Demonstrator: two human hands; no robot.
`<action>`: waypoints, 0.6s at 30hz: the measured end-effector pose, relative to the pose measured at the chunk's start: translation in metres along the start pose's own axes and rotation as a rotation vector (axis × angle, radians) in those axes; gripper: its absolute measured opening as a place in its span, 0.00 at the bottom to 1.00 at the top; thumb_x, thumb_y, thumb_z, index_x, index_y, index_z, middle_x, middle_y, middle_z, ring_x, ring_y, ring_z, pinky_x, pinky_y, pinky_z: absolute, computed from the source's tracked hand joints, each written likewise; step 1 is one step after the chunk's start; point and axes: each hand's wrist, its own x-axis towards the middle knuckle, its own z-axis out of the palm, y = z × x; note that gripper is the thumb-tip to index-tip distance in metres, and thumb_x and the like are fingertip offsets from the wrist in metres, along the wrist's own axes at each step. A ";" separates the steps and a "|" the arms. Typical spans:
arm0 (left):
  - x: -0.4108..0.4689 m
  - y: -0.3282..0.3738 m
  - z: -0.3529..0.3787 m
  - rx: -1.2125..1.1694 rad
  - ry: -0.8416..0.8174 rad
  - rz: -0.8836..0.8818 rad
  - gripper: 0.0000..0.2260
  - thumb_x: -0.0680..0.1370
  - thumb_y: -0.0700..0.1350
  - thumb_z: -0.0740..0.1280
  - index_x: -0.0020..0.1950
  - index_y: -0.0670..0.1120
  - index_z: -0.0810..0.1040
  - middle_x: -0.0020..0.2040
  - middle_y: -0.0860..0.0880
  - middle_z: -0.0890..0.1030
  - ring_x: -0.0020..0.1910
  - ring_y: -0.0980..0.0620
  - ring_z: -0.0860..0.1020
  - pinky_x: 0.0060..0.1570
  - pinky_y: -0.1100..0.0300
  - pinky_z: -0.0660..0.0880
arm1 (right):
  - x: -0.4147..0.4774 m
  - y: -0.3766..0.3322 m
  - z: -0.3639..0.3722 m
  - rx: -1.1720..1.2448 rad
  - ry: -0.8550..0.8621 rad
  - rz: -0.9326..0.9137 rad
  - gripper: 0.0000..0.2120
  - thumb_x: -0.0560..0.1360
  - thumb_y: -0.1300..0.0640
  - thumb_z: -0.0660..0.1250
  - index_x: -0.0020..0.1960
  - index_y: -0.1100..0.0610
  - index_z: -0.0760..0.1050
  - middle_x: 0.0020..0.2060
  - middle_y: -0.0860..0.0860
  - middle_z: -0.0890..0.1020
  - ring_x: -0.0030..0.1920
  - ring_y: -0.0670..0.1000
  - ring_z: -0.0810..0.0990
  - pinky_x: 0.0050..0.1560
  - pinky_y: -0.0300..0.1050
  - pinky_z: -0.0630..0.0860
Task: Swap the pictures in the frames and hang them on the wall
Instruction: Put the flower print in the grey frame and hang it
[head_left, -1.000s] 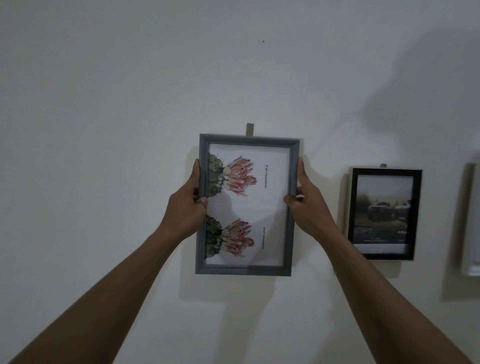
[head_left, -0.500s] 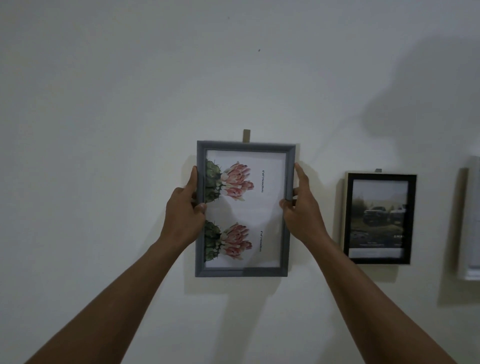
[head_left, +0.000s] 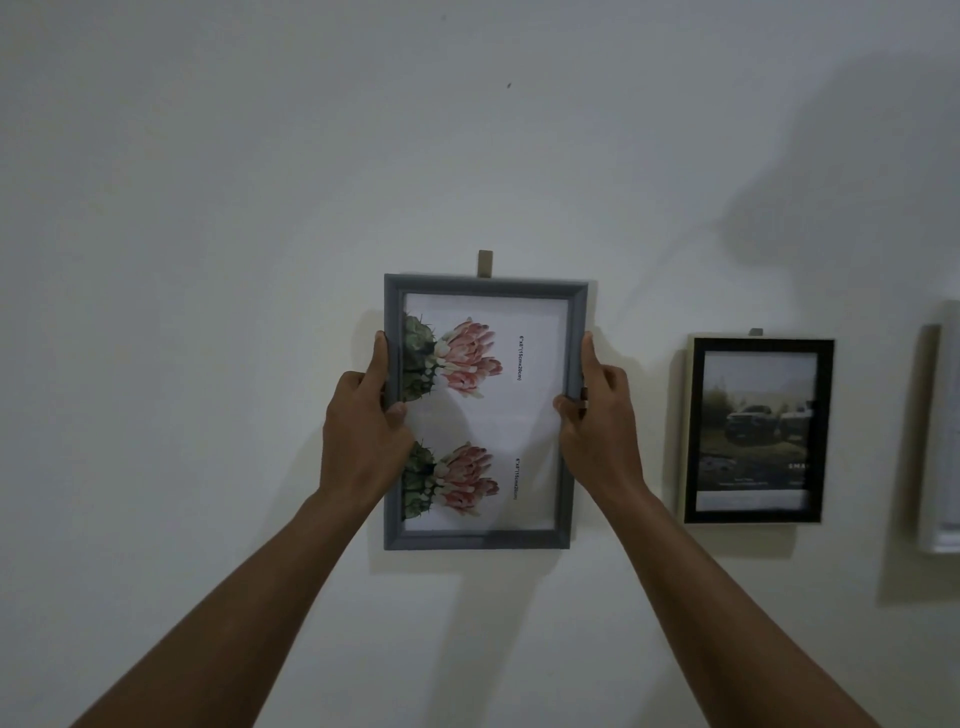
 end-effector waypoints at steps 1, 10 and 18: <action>0.000 0.000 0.000 0.014 0.001 0.005 0.37 0.76 0.37 0.66 0.79 0.56 0.51 0.46 0.47 0.72 0.45 0.52 0.72 0.46 0.64 0.67 | 0.000 0.001 0.001 -0.027 0.003 -0.017 0.36 0.80 0.63 0.64 0.80 0.50 0.47 0.62 0.54 0.69 0.55 0.49 0.71 0.57 0.38 0.69; 0.000 -0.002 0.001 0.165 0.014 0.049 0.37 0.75 0.40 0.69 0.79 0.52 0.53 0.56 0.43 0.73 0.55 0.45 0.72 0.50 0.51 0.75 | -0.005 0.008 0.001 -0.210 -0.052 -0.097 0.32 0.84 0.56 0.56 0.80 0.52 0.41 0.80 0.47 0.49 0.79 0.48 0.42 0.77 0.49 0.46; -0.002 -0.016 -0.003 0.334 0.022 0.146 0.33 0.78 0.45 0.67 0.78 0.48 0.55 0.77 0.42 0.61 0.77 0.40 0.55 0.71 0.38 0.60 | -0.005 0.015 0.006 -0.201 -0.120 -0.117 0.32 0.85 0.54 0.53 0.79 0.51 0.35 0.76 0.43 0.40 0.77 0.47 0.35 0.78 0.51 0.38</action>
